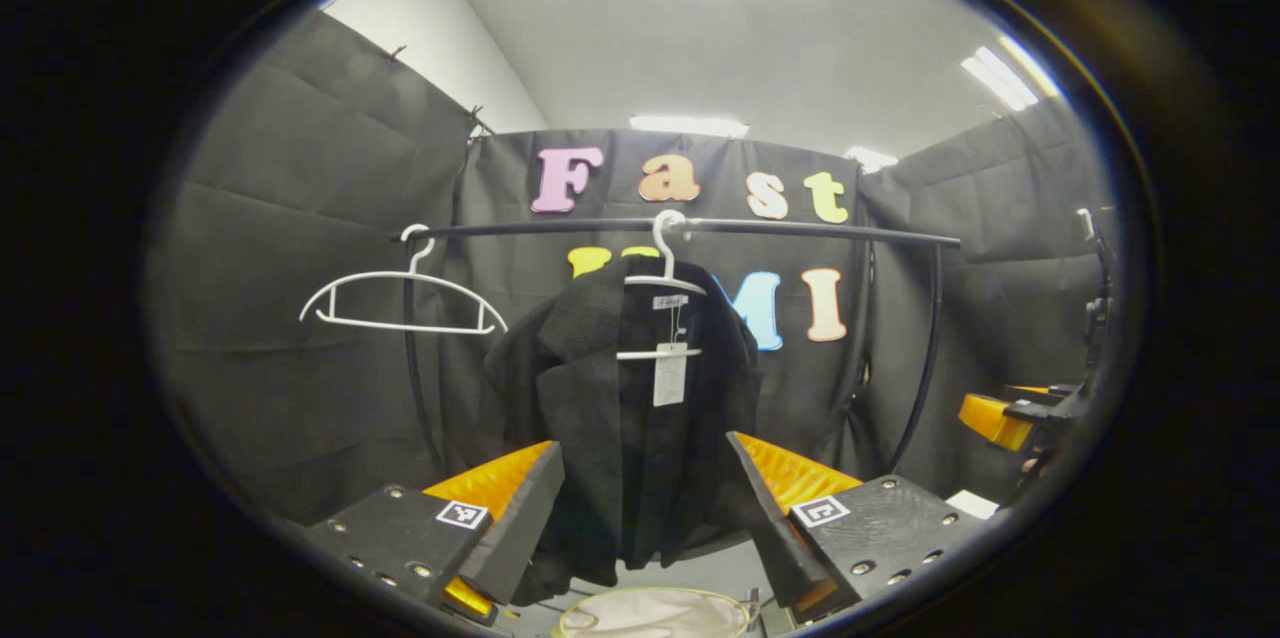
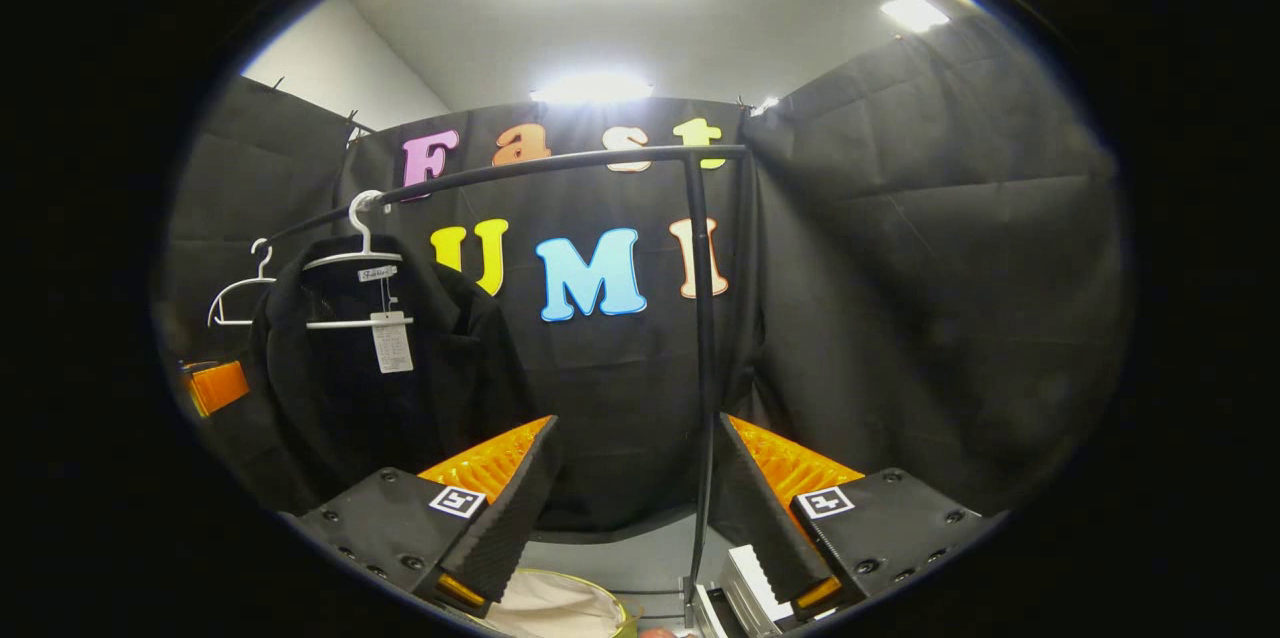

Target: Grasp the clothes on the hanger with both hands and then place them into the laundry hamper below.

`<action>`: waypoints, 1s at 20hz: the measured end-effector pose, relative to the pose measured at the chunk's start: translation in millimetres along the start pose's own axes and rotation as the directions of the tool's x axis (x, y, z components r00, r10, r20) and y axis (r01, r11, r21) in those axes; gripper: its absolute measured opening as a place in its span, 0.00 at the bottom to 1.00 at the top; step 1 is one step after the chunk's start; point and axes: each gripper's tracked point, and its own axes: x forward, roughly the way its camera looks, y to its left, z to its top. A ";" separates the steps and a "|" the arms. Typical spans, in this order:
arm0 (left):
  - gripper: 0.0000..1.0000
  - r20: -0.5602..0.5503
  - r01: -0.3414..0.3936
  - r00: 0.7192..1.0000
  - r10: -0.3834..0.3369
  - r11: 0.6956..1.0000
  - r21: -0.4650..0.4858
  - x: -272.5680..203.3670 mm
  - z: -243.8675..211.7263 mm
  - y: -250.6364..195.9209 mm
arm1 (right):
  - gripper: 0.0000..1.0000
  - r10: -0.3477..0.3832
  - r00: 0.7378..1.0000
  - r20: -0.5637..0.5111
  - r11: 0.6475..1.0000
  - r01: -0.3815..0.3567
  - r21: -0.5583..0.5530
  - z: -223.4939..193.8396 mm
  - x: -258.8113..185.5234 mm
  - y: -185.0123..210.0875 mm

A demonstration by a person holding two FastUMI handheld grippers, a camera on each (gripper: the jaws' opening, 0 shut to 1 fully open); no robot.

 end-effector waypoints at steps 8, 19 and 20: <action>0.94 -0.045 -0.048 0.998 0.045 0.997 -0.065 -12.6 -13.8 22.3 | 0.96 0.041 0.999 -0.024 0.999 -0.041 -0.003 2.7 -8.6 19.9; 0.94 -0.056 -0.132 0.990 0.131 0.991 -0.026 5.5 -5.0 28.9 | 0.97 0.126 0.990 -0.060 0.992 -0.128 -0.024 -9.8 11.1 41.2; 0.94 -0.057 -0.148 0.988 0.147 0.989 -0.017 10.2 -4.2 30.0 | 0.97 0.134 0.989 -0.063 0.991 -0.136 -0.017 -9.9 18.0 43.7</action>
